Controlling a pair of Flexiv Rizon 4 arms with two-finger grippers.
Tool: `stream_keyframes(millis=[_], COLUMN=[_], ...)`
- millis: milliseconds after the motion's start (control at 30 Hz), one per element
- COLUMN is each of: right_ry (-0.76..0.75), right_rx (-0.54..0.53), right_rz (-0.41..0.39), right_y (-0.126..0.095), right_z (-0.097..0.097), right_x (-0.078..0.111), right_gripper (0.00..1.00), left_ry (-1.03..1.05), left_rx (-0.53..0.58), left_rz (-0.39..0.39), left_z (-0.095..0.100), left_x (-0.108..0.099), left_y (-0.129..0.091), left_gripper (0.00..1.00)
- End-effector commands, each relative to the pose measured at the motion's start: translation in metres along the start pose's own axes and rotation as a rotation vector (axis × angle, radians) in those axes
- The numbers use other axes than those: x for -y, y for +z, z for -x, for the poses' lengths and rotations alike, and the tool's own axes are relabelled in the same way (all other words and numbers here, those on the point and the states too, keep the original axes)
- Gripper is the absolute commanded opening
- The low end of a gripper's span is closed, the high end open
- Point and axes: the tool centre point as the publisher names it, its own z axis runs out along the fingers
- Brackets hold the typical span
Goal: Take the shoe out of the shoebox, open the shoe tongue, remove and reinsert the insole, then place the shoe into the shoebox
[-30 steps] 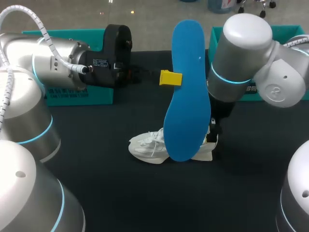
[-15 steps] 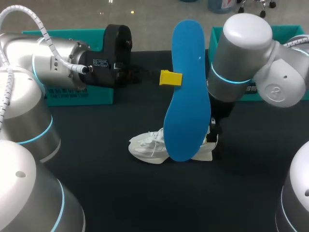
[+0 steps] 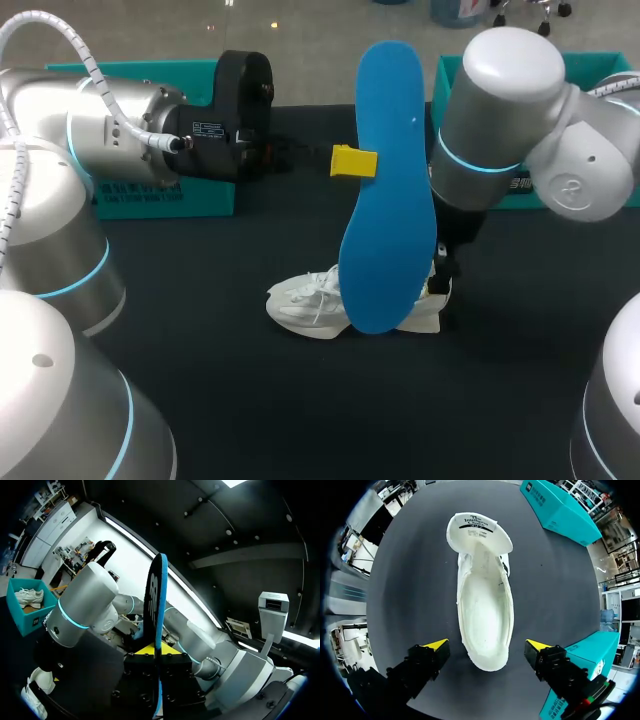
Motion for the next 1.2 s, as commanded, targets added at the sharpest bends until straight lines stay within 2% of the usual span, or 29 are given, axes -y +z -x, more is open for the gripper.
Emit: stream_keyframes(millis=[33, 433, 833, 1033, 1200], right_ry=[0.0, 0.0, -0.01, -0.032, -0.036], right_rx=[0.003, 0.002, 0.032, 0.033, 0.029], right_rz=[-0.002, 0.0, -0.021, -0.027, -0.048], right_y=[0.001, 0.0, -0.007, 0.007, 0.023], right_z=[-0.001, 0.0, 0.024, 0.031, 0.031], right_x=[0.0, -0.001, -0.029, -0.041, -0.042], right_gripper=[1.0, 1.0, 1.0, 1.0, 1.0], left_ry=[0.0, 0.0, 0.0, 0.0, 0.0], left_rx=[0.0, 0.0, 0.0, 0.0, 0.0], left_rz=[-0.001, -0.001, -0.001, -0.001, -0.001], left_z=[0.0, 0.0, 0.0, 0.0, 0.0], left_x=[0.0, 0.0, 0.0, 0.0, 0.0], left_y=[0.001, 0.001, 0.001, 0.001, 0.001], left_gripper=[0.0, 0.0, 0.0, 0.0, 0.0])
